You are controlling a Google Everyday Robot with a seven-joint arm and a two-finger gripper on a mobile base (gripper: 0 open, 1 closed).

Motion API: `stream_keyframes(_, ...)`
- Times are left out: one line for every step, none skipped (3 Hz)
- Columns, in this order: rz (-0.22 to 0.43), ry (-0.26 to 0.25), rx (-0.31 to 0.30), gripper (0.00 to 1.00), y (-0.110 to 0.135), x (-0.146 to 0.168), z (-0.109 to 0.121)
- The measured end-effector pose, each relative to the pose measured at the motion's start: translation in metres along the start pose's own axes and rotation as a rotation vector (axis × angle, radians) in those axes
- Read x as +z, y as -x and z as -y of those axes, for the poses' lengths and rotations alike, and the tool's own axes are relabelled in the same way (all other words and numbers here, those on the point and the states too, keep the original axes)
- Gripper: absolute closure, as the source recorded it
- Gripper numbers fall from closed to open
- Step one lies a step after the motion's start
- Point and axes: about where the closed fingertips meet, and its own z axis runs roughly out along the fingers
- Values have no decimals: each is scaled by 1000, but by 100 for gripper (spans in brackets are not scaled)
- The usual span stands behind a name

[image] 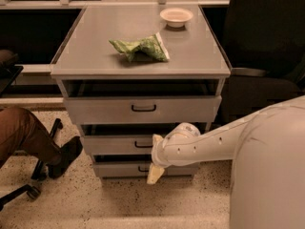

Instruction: Open middle drawer

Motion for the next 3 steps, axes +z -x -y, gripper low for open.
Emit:
stream_keyframes(43, -99, 128, 0, -14, -5, 40)
stream_keyframes(43, -99, 128, 0, -14, -5, 40)
stream_keyframes(60, -91, 132, 0, -14, 9, 40)
